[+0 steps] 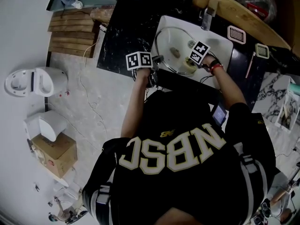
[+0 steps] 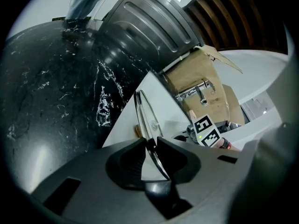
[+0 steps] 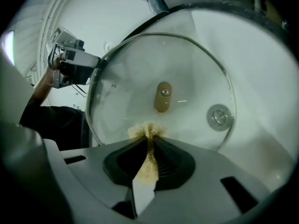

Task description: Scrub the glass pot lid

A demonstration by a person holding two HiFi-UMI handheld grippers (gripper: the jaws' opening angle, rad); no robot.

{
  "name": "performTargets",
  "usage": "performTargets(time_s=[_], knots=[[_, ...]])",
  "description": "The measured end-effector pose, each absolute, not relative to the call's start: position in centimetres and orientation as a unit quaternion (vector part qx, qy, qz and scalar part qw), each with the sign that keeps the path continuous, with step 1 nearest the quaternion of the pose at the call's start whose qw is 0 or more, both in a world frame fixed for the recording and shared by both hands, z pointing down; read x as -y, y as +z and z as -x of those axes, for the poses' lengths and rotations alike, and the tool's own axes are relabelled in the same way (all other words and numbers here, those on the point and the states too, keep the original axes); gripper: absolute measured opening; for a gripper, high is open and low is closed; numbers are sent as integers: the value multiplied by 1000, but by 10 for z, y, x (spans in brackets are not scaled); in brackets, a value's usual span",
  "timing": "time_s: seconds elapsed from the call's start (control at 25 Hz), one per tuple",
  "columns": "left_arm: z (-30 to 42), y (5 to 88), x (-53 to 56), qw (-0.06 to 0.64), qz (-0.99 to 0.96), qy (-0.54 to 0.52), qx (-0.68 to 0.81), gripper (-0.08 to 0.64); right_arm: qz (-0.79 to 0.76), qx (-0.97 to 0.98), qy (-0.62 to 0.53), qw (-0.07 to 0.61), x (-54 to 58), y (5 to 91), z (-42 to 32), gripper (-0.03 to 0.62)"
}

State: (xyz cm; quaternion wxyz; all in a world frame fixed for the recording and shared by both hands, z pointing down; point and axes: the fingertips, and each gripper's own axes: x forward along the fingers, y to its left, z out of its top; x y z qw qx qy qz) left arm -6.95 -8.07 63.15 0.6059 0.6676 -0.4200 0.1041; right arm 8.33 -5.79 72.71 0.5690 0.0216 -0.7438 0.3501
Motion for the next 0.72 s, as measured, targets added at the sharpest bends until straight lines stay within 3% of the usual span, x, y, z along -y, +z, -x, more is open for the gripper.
performTargets(time_s=[0.28, 0.72], knots=[[71, 632, 81, 604, -668, 109, 421, 87, -15, 794, 383, 472, 35, 693, -41, 54], [70, 631, 81, 600, -670, 113, 423, 89, -103, 854, 332, 386, 72, 668, 28, 57]])
